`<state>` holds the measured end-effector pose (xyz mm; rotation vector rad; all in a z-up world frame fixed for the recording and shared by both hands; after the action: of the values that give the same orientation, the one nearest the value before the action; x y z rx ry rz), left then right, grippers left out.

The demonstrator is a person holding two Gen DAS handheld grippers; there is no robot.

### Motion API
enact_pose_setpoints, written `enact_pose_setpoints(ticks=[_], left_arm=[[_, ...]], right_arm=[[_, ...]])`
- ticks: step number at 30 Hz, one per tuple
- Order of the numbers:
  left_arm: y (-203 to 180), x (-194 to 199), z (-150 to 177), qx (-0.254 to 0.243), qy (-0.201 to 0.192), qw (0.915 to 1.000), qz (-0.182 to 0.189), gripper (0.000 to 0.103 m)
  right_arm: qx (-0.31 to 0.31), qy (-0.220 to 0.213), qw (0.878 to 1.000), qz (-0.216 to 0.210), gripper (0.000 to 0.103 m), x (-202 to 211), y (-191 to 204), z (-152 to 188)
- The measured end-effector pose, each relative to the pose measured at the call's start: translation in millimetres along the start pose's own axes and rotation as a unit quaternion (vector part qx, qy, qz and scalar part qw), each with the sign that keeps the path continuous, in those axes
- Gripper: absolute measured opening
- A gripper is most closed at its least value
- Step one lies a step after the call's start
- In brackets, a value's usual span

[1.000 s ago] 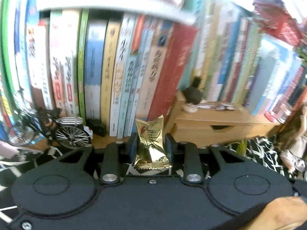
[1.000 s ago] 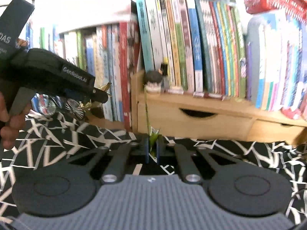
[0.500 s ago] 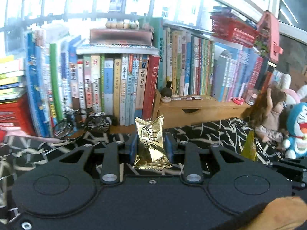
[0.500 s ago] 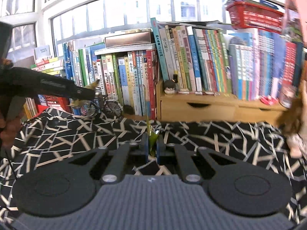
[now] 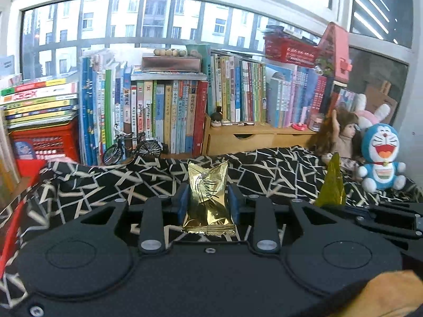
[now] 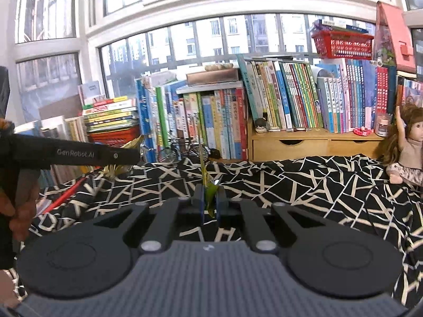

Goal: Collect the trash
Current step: 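Carry the gold foil candy and paper crane to the black bin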

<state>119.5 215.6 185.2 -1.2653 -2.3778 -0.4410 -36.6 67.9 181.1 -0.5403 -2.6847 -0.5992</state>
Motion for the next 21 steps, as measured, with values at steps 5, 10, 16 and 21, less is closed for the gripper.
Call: enact_pose_setpoints(ticks=[5, 10, 16, 21], left_arm=[[-3.9, 54.1, 20.0, -0.005, -0.006, 0.9999, -0.008, 0.029], [-2.8, 103.2, 35.8, -0.005, -0.016, 0.9996, -0.021, 0.029], [0.3, 167.5, 44.4, 0.006, -0.043, 0.9978, -0.049, 0.029], [3.7, 212.8, 54.0, 0.007, -0.061, 0.9959, -0.066, 0.03]], right_arm=[[0.015, -0.011, 1.0, -0.006, 0.012, 37.3, 20.3, 9.1], [0.012, -0.028, 1.0, -0.01, 0.012, 70.5, 36.1, 12.8], [0.012, -0.055, 0.998, -0.028, 0.012, 109.9, 57.0, 18.0], [0.016, -0.054, 0.997, -0.049, 0.012, 129.9, 74.9, 26.5]])
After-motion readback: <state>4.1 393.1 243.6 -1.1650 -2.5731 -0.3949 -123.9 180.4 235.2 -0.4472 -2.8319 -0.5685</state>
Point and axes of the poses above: each gripper's, at about its wrist camera, not at the fingertips, and x roughly against the way its jaws point, y to its left, z to its underside, the point moved 2 cm from there along -x, roughly the way its jaws point, and after that the axes turned 13 degrees about -x, right-handed, at the moved point
